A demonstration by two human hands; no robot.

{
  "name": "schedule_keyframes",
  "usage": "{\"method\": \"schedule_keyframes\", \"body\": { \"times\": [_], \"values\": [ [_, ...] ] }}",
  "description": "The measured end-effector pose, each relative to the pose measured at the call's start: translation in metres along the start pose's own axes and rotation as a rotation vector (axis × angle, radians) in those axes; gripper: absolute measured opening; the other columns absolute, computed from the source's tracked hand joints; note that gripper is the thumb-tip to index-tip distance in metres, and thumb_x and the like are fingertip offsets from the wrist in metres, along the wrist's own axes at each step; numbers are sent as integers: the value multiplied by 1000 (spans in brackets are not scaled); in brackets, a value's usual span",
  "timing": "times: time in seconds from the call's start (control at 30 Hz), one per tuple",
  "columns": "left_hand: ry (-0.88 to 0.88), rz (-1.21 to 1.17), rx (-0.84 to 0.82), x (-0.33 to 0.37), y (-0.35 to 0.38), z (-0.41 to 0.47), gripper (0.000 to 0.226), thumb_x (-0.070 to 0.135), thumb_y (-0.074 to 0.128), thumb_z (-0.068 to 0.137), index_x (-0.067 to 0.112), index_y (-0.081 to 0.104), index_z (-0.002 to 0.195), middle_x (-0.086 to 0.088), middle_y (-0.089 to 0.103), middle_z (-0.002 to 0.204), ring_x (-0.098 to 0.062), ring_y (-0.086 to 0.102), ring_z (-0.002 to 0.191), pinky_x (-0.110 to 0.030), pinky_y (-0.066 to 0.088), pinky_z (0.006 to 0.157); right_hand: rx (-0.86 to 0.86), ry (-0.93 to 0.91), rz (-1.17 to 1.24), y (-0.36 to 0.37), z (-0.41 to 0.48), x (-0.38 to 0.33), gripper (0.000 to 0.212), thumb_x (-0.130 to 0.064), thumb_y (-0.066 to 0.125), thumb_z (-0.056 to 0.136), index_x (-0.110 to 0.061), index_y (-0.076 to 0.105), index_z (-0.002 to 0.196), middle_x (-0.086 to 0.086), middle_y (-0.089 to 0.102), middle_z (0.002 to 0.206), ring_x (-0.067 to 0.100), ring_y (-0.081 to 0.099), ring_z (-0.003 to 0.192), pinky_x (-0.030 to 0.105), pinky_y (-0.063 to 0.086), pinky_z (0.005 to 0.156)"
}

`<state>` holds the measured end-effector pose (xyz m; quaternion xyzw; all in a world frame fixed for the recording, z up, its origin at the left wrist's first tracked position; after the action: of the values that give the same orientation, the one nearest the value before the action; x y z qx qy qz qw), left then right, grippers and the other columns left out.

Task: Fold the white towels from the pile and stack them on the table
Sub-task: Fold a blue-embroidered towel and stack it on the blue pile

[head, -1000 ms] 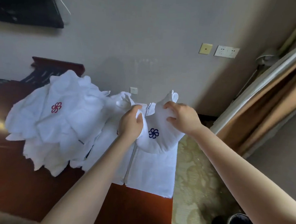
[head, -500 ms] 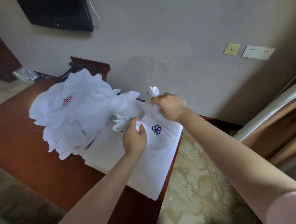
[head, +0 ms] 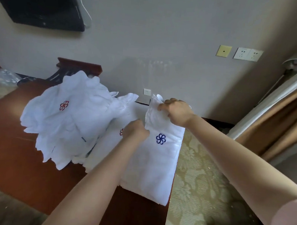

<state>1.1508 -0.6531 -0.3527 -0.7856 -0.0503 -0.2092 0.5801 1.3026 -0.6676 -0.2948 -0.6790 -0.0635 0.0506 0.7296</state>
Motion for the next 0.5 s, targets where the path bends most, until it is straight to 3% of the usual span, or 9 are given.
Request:
{"method": "schedule_keyframes", "body": {
  "times": [0.07, 0.13, 0.2, 0.3, 0.37, 0.43, 0.5],
  "values": [
    [75, -140, -25, 6, -7, 26, 41, 24, 63, 80, 11, 48, 116, -7, 56, 119, -27, 55, 110, -31, 47, 80, 47, 38, 27, -4, -2, 3, 65, 0, 51, 82, -29, 43, 139, 4, 57, 111, 27, 50, 109, 34, 40, 78],
    [125, -270, -123, 11, -6, 46, 76, 22, 71, 77, 11, 32, 141, -8, 41, 143, -25, 43, 129, -33, 42, 97, 107, 73, 54, -7, -6, 4, 76, 0, 51, 81, -32, 31, 147, 5, 59, 107, 27, 50, 105, 33, 41, 74],
    [189, -333, -230, 18, -4, 60, 99, 19, 76, 76, 13, 13, 151, -5, 23, 155, -22, 29, 140, -30, 33, 104, 143, 117, 78, -8, -11, 5, 83, 0, 52, 80, -31, 20, 151, 4, 61, 109, 27, 50, 104, 30, 40, 70],
    [257, -473, -416, 33, 4, 78, 117, 16, 79, 75, 19, -7, 153, 5, 10, 159, -15, 18, 144, -27, 27, 106, 204, 171, 60, -13, -15, 7, 85, 0, 55, 79, -28, 21, 152, 3, 63, 114, 27, 52, 102, 28, 33, 67],
    [291, -571, -483, 46, 5, 83, 115, 15, 80, 75, 20, -5, 153, 8, 17, 156, -12, 19, 143, -24, 29, 104, 219, 194, 53, -14, -15, 7, 86, 0, 57, 79, -28, 21, 151, 2, 64, 114, 27, 52, 100, 30, 36, 67],
    [334, -681, -488, 56, 2, 88, 92, 8, 77, 76, 17, 23, 149, 5, 41, 142, -13, 36, 135, -21, 40, 94, 224, 243, 73, -12, -15, 10, 86, -2, 61, 79, -28, 22, 151, 1, 63, 113, 25, 53, 101, 29, 36, 66],
    [371, -777, -475, 61, -2, 90, 55, 3, 74, 78, 14, 53, 128, 2, 63, 118, -18, 56, 120, -22, 49, 85, 201, 301, 129, -9, -15, 18, 86, -2, 62, 79, -28, 23, 151, 2, 63, 113, 26, 53, 102, 31, 40, 66]
  ]
}}
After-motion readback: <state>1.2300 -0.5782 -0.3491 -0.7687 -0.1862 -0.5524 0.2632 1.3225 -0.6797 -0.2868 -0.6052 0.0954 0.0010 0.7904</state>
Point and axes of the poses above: each hand's wrist, its own z-axis towards the middle knuckle, its own y-axis out of the palm, x = y × z, the point moved 8 cm from there along z, towards the middle knuckle
